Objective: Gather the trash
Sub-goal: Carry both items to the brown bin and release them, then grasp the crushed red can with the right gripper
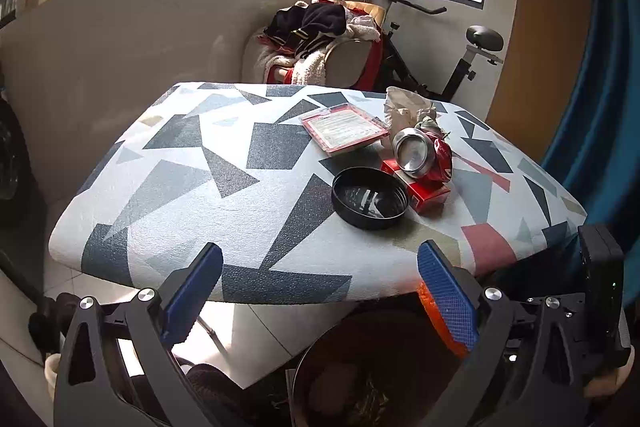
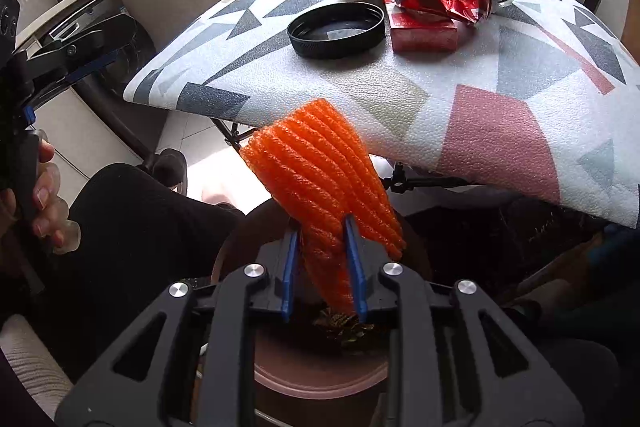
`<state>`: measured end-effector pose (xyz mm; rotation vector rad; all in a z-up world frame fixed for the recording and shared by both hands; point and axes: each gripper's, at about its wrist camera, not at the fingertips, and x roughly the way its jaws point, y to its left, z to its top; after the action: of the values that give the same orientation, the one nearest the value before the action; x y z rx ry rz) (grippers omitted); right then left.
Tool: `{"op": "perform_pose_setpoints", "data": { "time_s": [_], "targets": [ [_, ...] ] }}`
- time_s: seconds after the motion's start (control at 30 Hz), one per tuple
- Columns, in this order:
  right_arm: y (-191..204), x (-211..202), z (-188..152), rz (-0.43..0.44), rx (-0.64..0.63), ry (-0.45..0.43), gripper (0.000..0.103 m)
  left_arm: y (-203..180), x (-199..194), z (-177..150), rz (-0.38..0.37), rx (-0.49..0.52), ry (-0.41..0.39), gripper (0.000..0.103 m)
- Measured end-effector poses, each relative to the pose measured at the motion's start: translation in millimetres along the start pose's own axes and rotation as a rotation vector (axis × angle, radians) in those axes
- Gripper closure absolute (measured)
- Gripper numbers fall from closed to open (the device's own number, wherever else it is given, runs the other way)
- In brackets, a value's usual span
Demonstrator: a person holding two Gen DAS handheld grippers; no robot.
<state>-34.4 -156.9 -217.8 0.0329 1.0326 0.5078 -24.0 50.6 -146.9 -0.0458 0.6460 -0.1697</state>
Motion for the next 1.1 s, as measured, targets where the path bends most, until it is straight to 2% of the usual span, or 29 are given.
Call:
{"op": "perform_pose_setpoints", "data": {
  "time_s": [0.03, 0.1, 0.13, 0.2, 0.27, 0.3, 0.43, 0.8, 0.97, 1.1],
  "targets": [
    [0.4, 1.2, -0.3, -0.005, -0.003, 0.007, 0.073, 1.0, 0.3, -0.2, 0.002, -0.004, 0.001, 0.007],
    [2.2, 4.1, -0.7, -0.023, -0.013, 0.021, 0.058, 2.1, 1.0, -1.0, 0.005, -0.010, 0.003, 0.007],
    [3.4, 4.9, -0.6, -0.038, -0.018, 0.023, 0.046, 2.6, 1.0, -1.4, 0.008, -0.012, 0.003, 0.007],
    [4.0, 5.5, -1.3, -0.053, -0.028, 0.025, 0.035, 3.7, 1.4, -2.2, 0.011, -0.014, 0.006, 0.007],
    [3.8, 5.4, -1.2, -0.076, -0.029, 0.021, 0.016, 4.4, 2.0, -2.9, 0.010, -0.020, 0.011, 0.007],
    [3.2, 4.6, -0.9, -0.089, -0.029, 0.016, 0.014, 5.0, 2.7, -3.3, 0.009, -0.025, 0.014, 0.007],
    [-1.8, 3.3, 0.3, -0.112, -0.008, 0.006, 0.010, 6.0, 4.0, -4.7, 0.014, -0.030, 0.019, 0.007],
    [-15.1, -7.0, 8.4, -0.155, 0.035, -0.063, 0.009, 6.8, 6.6, -6.1, 0.019, -0.032, 0.026, 0.007],
    [-18.9, -13.7, 23.1, -0.212, -0.001, -0.094, 0.009, 7.4, 9.6, -4.6, 0.020, -0.028, 0.028, 0.007],
    [-28.0, -21.8, 43.0, -0.220, -0.003, -0.133, 0.009, 13.7, 13.1, 1.7, 0.025, -0.044, 0.026, 0.007]
  ]
}}
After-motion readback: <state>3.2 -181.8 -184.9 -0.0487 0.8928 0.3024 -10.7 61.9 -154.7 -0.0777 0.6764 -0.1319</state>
